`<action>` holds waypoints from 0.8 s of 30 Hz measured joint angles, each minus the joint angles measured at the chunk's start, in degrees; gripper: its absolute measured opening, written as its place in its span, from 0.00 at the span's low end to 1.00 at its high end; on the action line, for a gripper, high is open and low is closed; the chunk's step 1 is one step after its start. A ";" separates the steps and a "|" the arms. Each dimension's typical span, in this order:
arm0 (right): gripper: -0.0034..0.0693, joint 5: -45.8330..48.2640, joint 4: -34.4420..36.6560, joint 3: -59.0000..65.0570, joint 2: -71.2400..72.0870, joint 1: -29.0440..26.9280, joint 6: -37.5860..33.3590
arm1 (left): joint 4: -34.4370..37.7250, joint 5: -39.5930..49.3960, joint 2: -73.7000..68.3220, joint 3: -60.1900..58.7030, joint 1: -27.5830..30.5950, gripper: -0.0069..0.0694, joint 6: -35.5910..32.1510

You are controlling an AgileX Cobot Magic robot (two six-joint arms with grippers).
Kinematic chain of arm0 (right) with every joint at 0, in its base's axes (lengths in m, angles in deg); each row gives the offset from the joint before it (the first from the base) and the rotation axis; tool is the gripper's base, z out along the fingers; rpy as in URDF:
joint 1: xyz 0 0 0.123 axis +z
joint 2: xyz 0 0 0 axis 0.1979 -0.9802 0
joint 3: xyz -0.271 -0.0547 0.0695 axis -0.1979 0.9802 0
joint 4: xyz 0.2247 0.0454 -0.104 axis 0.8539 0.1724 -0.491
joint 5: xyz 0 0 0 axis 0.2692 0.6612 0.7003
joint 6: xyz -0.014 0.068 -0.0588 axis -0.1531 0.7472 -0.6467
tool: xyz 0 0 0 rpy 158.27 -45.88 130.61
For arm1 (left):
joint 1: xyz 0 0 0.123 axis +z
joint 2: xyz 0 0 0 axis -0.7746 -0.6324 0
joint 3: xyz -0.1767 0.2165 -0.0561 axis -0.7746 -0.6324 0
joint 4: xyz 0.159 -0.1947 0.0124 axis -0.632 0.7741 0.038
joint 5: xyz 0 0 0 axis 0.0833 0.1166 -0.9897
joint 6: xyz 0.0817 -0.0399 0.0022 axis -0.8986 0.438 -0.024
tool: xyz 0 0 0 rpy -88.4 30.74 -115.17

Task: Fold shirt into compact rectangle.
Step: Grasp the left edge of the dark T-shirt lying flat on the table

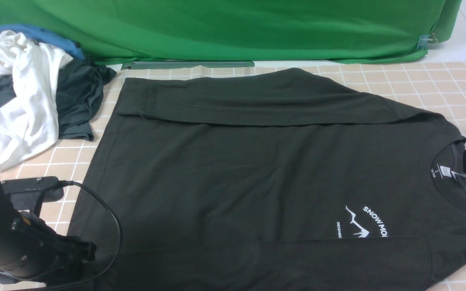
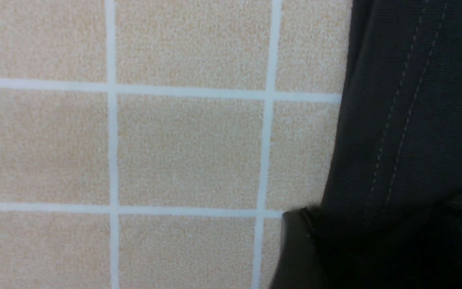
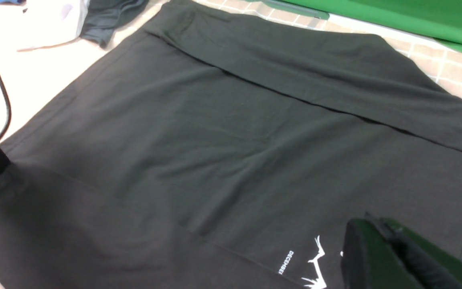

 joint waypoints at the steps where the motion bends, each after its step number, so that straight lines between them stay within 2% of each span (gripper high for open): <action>1: 0.10 0.00 0.00 0.00 0.00 0.00 0.00 | 0.20 0.00 -0.06 0.00 0.00 0.55 -0.33; 7: 0.10 0.00 0.00 0.00 0.00 0.00 0.00 | 1.63 2.43 -0.12 0.99 0.00 0.19 -5.38; 9: 0.10 0.00 0.00 0.00 0.00 0.00 0.00 | 1.63 4.81 -0.34 2.33 0.00 0.14 -6.15; 15: 0.10 -0.14 0.00 0.00 0.00 0.00 0.00 | 0.79 13.16 -0.58 7.59 0.00 0.14 -6.62; 19: 0.10 -0.19 0.00 0.00 0.00 0.00 0.00 | 0.69 16.04 -0.58 7.88 0.00 0.15 -3.03; 21: 0.10 -0.19 0.00 0.00 0.00 0.00 0.00 | 0.28 16.15 -0.58 7.88 0.00 0.20 -2.17; 24: 0.10 -0.19 0.00 0.00 0.00 0.00 0.00 | -1.21 16.35 -0.58 7.82 0.00 0.33 -1.45</action>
